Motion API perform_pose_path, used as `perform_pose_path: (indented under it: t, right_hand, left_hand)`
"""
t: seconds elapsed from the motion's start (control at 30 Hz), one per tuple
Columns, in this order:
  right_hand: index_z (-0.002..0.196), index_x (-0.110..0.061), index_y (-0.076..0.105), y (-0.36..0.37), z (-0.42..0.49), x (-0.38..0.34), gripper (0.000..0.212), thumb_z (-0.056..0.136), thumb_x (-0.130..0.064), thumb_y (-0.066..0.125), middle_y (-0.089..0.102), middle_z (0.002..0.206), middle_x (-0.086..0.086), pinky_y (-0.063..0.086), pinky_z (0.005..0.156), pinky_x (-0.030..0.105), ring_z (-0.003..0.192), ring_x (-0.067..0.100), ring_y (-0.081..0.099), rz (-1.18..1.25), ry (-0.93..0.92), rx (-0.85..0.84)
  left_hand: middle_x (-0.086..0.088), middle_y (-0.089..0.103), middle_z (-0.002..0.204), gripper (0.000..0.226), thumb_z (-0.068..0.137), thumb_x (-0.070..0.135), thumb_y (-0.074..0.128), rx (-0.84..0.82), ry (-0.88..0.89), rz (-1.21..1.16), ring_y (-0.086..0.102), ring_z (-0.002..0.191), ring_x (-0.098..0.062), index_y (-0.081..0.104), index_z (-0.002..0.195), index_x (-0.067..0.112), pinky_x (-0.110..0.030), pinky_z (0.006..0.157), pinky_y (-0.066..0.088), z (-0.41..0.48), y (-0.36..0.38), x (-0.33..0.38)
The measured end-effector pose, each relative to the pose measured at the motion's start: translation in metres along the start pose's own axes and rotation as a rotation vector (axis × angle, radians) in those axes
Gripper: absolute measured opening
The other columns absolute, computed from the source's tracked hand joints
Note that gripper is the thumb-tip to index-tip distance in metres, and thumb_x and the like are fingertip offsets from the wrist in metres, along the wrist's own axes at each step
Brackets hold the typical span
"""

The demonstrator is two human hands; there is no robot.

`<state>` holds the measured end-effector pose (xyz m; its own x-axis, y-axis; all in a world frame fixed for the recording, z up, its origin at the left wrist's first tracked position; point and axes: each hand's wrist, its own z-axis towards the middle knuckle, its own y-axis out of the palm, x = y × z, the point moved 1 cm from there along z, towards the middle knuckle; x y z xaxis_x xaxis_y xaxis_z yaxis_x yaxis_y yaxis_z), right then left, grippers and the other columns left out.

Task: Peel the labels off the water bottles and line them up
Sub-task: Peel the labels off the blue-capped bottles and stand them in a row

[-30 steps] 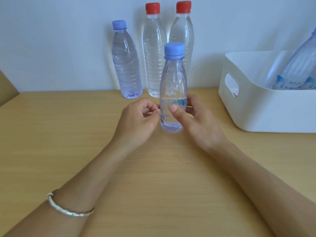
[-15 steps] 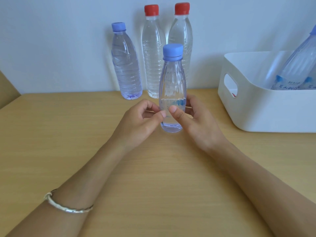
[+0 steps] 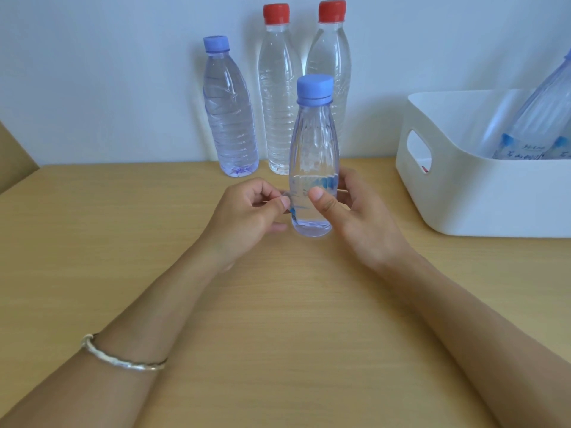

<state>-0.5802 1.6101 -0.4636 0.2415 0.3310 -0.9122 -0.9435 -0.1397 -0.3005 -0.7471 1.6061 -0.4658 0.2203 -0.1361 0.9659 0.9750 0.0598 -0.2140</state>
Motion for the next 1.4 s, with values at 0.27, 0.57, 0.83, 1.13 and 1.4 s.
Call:
perform_pose_path:
  t: [0.27, 0.57, 0.83, 1.13, 1.4]
  right_hand:
    - [0.125, -0.027, 0.052, 0.0, -0.001, 0.002, 0.035, 0.092, -0.036, 0.059, 0.064, 0.114, -0.016, 0.049, 0.097, 0.031, 0.109, 0.001, 0.059, 0.023, 0.02, 0.012]
    - [0.122, -0.03, 0.052, 0.0, -0.001, 0.001, 0.03, 0.093, -0.035, 0.057, 0.065, 0.112, -0.018, 0.048, 0.095, 0.026, 0.106, -0.002, 0.06, 0.026, 0.006, 0.001]
    - [0.124, -0.028, 0.052, 0.0, 0.001, 0.004, 0.032, 0.093, -0.036, 0.058, 0.066, 0.112, -0.016, 0.049, 0.096, 0.03, 0.107, 0.002, 0.061, 0.018, -0.002, -0.002]
    - [0.125, -0.029, 0.053, -0.004, 0.003, 0.009, 0.04, 0.088, -0.043, 0.053, 0.067, 0.114, -0.016, 0.048, 0.099, 0.038, 0.111, 0.004, 0.062, 0.055, -0.018, -0.063]
    - [0.131, -0.023, 0.051, -0.006, 0.005, 0.012, 0.048, 0.087, -0.042, 0.054, 0.066, 0.119, -0.011, 0.048, 0.1, 0.04, 0.115, 0.008, 0.06, 0.061, -0.009, -0.105]
  left_hand:
    - [-0.005, 0.071, 0.094, 0.018, 0.096, 0.006, 0.054, -0.018, -0.164, -0.164, 0.068, 0.083, -0.009, 0.057, 0.078, 0.01, -0.03, 0.067, 0.059, 0.001, -0.001, -0.001]
    - [0.009, 0.072, 0.086, 0.013, 0.079, 0.029, 0.063, -0.122, -0.068, -0.034, 0.067, 0.091, -0.005, 0.064, 0.083, 0.016, -0.036, 0.085, 0.058, -0.003, -0.004, 0.001]
    - [0.006, 0.072, 0.075, 0.014, 0.072, 0.037, 0.07, -0.009, 0.041, 0.202, 0.071, 0.08, -0.019, 0.064, 0.069, 0.025, -0.05, 0.085, 0.057, -0.002, -0.002, -0.001]
    - [-0.02, 0.069, 0.093, 0.02, 0.091, 0.0, 0.061, -0.004, -0.113, -0.037, 0.069, 0.074, -0.013, 0.052, 0.074, 0.008, -0.024, 0.062, 0.059, 0.003, -0.008, 0.001]
    - [-0.005, 0.072, 0.085, 0.019, 0.094, 0.002, 0.057, -0.025, -0.133, -0.032, 0.067, 0.082, -0.018, 0.051, 0.08, 0.014, -0.028, 0.066, 0.06, 0.005, -0.009, 0.0]
